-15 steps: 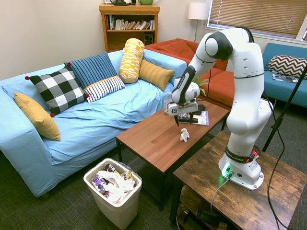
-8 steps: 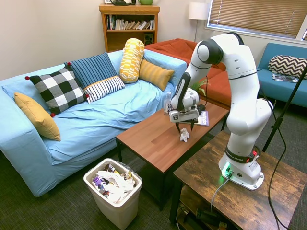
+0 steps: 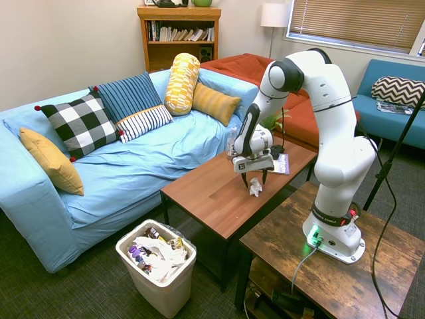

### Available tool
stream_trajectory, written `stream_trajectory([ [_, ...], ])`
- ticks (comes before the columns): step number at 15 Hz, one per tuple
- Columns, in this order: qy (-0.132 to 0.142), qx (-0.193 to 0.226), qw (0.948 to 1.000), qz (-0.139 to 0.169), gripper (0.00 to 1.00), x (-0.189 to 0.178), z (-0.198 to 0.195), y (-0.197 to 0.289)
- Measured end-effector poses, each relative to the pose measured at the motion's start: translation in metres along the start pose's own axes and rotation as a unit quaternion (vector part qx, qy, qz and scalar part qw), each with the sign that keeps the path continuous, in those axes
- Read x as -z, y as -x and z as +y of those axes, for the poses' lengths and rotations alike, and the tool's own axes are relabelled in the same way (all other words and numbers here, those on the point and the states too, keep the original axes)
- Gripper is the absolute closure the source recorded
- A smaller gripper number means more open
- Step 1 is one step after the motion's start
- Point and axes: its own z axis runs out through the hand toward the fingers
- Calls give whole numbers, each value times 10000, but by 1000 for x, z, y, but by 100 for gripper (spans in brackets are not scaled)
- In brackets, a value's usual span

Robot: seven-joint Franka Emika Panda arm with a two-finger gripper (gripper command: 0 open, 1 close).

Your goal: Throw the tissue in the trash bin

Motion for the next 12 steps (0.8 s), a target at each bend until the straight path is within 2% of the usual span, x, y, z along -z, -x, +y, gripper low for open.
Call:
stream_trajectory([
  [12,-83,159,9998,-78,100,-3,-10,6],
])
